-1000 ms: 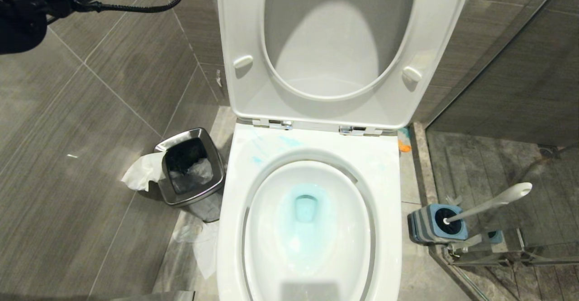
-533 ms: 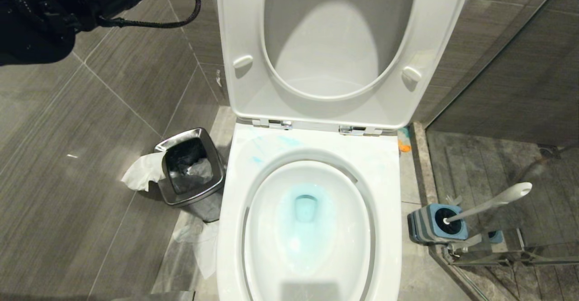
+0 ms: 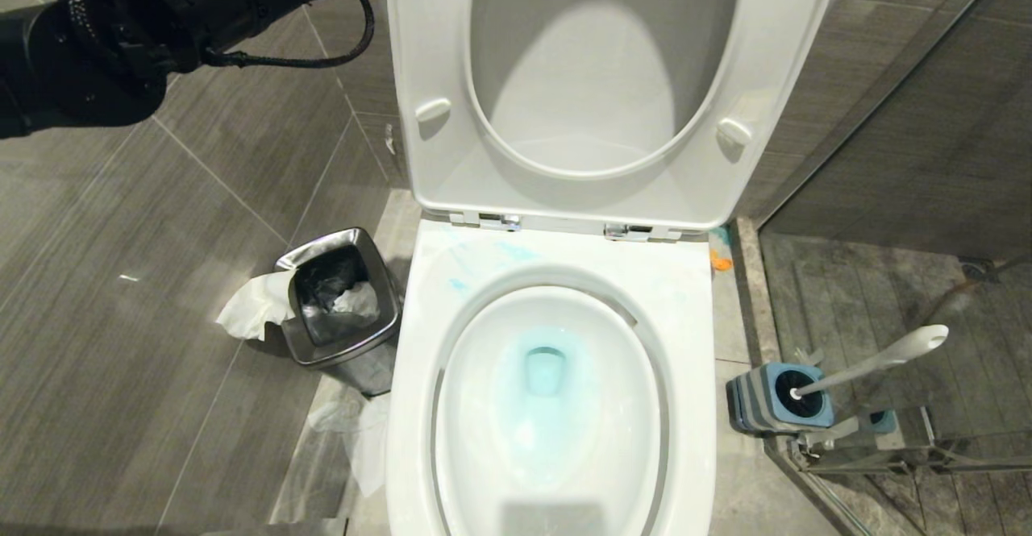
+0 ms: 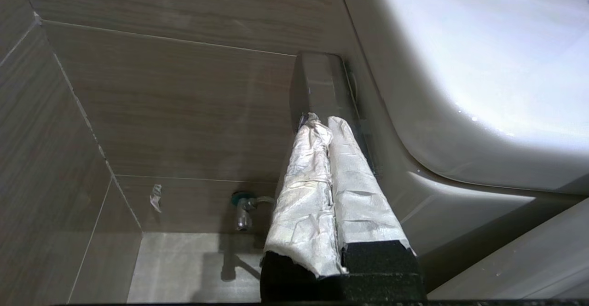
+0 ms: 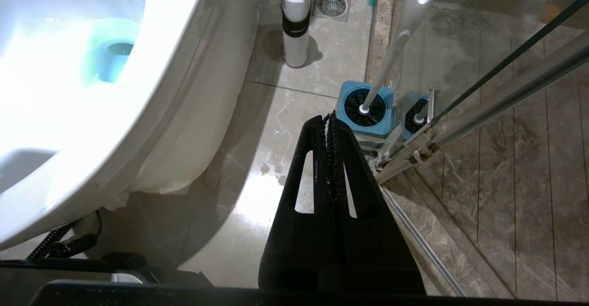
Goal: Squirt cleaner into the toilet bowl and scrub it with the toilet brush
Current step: Flush the toilet
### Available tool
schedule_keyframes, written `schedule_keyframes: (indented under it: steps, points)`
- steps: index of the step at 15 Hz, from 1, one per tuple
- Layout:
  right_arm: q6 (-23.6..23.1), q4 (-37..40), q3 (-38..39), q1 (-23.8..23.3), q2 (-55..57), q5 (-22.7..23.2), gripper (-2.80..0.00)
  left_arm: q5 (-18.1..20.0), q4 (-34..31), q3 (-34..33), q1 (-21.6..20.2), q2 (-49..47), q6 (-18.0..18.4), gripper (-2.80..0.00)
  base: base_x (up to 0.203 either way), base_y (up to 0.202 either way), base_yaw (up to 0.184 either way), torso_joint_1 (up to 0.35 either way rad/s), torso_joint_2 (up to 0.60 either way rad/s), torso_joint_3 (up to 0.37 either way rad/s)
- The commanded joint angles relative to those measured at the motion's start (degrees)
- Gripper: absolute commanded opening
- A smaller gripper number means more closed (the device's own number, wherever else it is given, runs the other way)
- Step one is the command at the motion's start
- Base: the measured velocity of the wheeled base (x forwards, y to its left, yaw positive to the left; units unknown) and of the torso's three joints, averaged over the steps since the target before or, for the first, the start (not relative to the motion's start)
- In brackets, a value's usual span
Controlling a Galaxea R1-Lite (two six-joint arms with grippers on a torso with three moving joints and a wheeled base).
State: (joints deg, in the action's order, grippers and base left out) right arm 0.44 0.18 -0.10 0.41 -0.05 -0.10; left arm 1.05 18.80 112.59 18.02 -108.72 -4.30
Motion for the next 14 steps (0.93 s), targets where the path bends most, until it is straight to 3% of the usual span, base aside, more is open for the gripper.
schedule_keyframes:
  steps: [1, 14]
  points:
    - [0.0, -0.01, 0.01, 0.02, 0.05, 0.01, -2.8, 0.01, 0.1, 0.0, 0.0, -0.89, -0.18, -2.8, 0.0, 0.0, 0.0, 0.0, 0.0, 0.0]
    - [0.0, -0.01, 0.01, 0.02, 0.05, 0.01, -2.8, 0.44, 1.07, 0.0, 0.97, -4.85, -0.27, -2.8, 0.0, 0.0, 0.0, 0.0, 0.0, 0.0]
